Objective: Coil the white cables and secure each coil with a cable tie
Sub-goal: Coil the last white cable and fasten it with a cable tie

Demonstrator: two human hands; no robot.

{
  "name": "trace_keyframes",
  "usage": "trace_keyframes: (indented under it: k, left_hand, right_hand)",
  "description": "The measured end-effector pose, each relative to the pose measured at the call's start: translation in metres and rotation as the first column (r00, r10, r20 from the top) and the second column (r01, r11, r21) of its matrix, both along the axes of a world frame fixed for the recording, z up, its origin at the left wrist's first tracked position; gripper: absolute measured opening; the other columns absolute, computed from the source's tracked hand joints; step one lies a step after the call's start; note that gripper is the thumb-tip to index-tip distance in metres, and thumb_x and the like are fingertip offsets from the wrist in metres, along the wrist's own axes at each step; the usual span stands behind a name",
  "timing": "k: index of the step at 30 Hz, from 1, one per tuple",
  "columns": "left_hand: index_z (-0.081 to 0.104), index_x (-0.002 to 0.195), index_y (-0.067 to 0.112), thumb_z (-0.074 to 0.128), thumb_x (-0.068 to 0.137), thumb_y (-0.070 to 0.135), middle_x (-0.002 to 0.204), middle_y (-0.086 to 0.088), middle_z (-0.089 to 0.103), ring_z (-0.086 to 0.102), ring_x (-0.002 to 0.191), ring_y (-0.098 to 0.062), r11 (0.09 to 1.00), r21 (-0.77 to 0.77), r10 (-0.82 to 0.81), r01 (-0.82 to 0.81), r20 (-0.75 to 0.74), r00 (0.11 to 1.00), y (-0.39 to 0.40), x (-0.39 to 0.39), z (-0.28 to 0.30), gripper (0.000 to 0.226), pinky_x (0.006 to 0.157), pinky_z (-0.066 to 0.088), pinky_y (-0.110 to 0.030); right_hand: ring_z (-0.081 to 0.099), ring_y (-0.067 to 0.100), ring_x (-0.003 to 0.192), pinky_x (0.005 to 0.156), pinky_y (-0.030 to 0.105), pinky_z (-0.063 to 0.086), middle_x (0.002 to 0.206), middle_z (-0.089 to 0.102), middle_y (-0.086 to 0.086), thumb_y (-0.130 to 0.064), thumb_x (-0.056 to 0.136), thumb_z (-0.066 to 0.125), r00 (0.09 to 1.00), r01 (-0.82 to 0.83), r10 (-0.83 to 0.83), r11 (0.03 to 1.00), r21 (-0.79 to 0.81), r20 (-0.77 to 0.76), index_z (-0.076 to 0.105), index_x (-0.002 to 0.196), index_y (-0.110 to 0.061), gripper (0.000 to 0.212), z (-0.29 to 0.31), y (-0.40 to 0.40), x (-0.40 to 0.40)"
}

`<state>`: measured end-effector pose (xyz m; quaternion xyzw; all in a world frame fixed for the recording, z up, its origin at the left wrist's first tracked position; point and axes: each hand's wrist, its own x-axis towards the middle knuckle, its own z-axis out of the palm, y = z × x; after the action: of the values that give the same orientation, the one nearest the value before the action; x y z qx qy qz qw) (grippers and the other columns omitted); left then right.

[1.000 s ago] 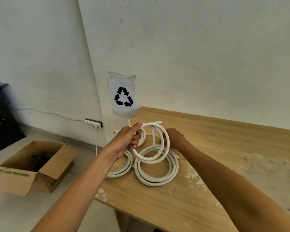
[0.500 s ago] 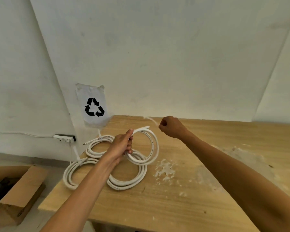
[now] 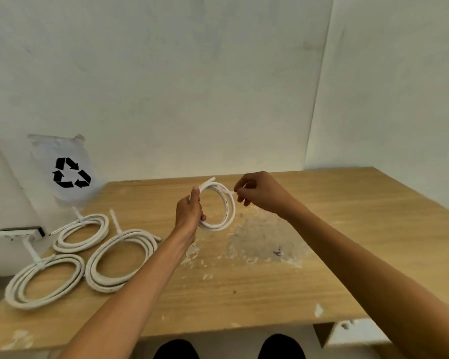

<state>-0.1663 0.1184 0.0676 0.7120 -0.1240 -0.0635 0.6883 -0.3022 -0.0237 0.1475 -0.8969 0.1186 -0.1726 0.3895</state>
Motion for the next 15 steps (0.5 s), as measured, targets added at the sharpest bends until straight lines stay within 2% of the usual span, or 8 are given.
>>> trace_keyframes:
  k: [3, 5, 11, 15]
  left_hand:
    - [0.048, 0.072, 0.012, 0.043, 0.105, 0.043, 0.051, 0.002, 0.043, 0.046, 0.042, -0.012, 1.0, -0.009, -0.007, 0.007, -0.003, 1.0, -0.017, -0.012, -0.001, 0.046, 0.052, 0.041, -0.029]
    - [0.05, 0.073, 0.012, 0.044, 0.104, 0.043, 0.048, 0.006, 0.042, 0.044, 0.038, -0.009, 0.998, -0.008, -0.059, 0.059, -0.009, 0.998, -0.024, -0.019, -0.002, 0.044, 0.055, 0.041, -0.031]
    - [0.064, 0.089, 0.007, 0.047, 0.103, 0.045, 0.048, 0.009, 0.039, 0.041, 0.039, -0.006, 0.974, 0.052, -0.22, 0.22, -0.016, 0.975, -0.027, -0.035, -0.013, 0.044, 0.053, 0.042, -0.029]
    - [0.07, 0.104, 0.004, 0.047, 0.103, 0.045, 0.043, 0.012, 0.037, 0.042, 0.039, -0.006, 0.955, 0.098, -0.278, 0.28, -0.031, 0.96, -0.022, -0.035, -0.026, 0.046, 0.058, 0.042, -0.031]
  right_hand:
    - [0.07, 0.011, 0.067, 0.057, 0.016, 0.05, 0.075, 0.075, -0.001, -0.013, 0.092, 0.06, 1.0, 0.014, -0.012, 0.997, 0.073, -0.025, 0.073, 0.093, -0.012, 0.013, -0.019, -0.004, -0.018]
    - [0.069, 0.01, 0.065, 0.053, 0.014, 0.046, 0.077, 0.075, 0.0, -0.012, 0.092, 0.06, 0.999, 0.034, -0.031, 0.99, 0.134, -0.03, 0.073, 0.095, -0.012, 0.013, -0.031, -0.006, -0.019]
    - [0.064, 0.014, 0.066, 0.059, 0.024, 0.046, 0.089, 0.075, 0.01, -0.011, 0.097, 0.059, 0.994, 0.059, -0.09, 0.912, 0.406, 0.056, 0.066, 0.103, -0.006, 0.01, -0.053, 0.0, -0.009]
    - [0.064, 0.014, 0.071, 0.062, 0.025, 0.046, 0.092, 0.075, 0.011, -0.009, 0.098, 0.058, 0.997, 0.044, -0.071, 0.885, 0.463, 0.041, 0.064, 0.103, -0.005, 0.009, -0.066, 0.005, -0.003]
